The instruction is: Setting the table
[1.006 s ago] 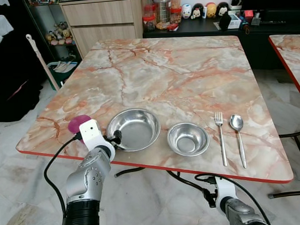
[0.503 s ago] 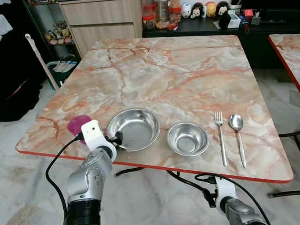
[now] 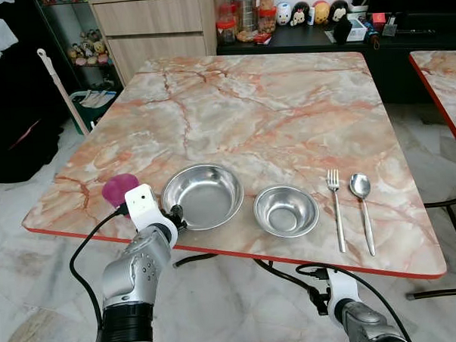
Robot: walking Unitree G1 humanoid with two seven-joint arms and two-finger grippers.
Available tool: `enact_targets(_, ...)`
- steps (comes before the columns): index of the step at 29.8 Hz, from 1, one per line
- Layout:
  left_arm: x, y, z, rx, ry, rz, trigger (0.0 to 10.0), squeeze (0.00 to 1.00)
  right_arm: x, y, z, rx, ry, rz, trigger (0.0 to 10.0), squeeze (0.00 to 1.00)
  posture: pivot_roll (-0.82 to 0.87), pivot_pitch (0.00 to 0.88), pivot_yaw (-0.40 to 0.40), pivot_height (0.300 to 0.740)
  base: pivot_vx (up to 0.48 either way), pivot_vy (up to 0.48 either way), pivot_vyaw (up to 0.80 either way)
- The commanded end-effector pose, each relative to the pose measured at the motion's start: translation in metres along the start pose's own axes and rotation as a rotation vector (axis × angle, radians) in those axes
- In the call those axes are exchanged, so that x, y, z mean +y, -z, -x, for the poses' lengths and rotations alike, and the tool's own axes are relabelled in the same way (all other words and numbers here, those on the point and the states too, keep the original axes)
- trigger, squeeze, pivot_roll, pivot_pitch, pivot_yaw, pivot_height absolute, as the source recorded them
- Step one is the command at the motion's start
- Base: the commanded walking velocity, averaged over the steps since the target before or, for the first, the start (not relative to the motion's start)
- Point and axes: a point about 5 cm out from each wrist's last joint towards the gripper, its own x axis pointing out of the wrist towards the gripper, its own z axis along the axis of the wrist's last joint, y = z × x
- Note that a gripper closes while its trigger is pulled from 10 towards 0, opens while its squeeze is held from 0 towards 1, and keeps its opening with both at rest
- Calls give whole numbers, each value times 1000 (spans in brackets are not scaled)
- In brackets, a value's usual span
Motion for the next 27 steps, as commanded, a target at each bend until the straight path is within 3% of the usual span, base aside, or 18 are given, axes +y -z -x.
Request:
enact_targets(1,3,1,-2,22,-24,-3,78,0,1,-1,0,2,-3,3,10000,0,4,63,62,740,0,0,0)
enact_targets(19,5,1,-2,19,-37,8,0,0,1,-1,0,3,-2,3,10000,0,5,64,60,740,0,0,0)
enact_targets(25,4,-6,-1,-52,-25,14,0,0,0,-1,0,3,-2,5,10000,0,5,62,57,740,0,0,0)
enact_targets(27,2,-14,1,-118,3,29,0,0,0,-1,0,3,-2,5,10000,0,8,62,54,740,0,0,0)
